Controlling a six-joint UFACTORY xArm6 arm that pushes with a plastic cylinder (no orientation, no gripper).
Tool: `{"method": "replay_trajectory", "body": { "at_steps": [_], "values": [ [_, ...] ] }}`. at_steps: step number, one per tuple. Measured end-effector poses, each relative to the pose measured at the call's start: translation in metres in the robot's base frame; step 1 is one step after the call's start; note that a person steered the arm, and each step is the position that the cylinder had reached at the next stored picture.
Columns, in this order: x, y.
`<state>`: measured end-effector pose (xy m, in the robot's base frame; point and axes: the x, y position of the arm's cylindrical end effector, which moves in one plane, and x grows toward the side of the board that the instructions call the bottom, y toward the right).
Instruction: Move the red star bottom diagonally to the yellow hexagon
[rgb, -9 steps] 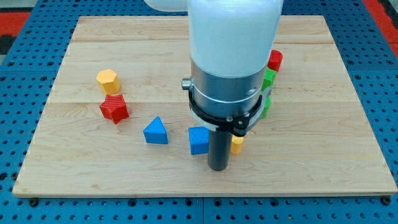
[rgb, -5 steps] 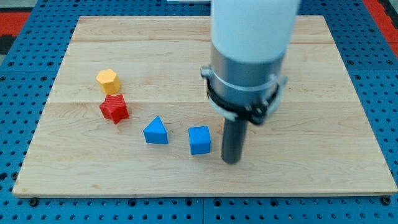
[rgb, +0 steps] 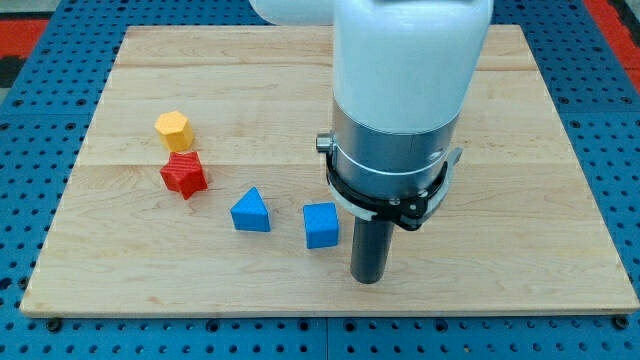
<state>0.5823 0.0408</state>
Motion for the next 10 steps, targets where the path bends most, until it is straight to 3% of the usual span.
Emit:
{"method": "replay_trajectory", "body": {
  "at_steps": [2,4,5,6,7,9,10],
  "values": [
    [0.019,-0.008],
    [-0.019,-0.082],
    [0.0,-0.167],
    [-0.02,-0.207],
    [-0.073,-0.239],
    [-0.129,-0.182],
    [-0.103,-0.198]
  ]
}}
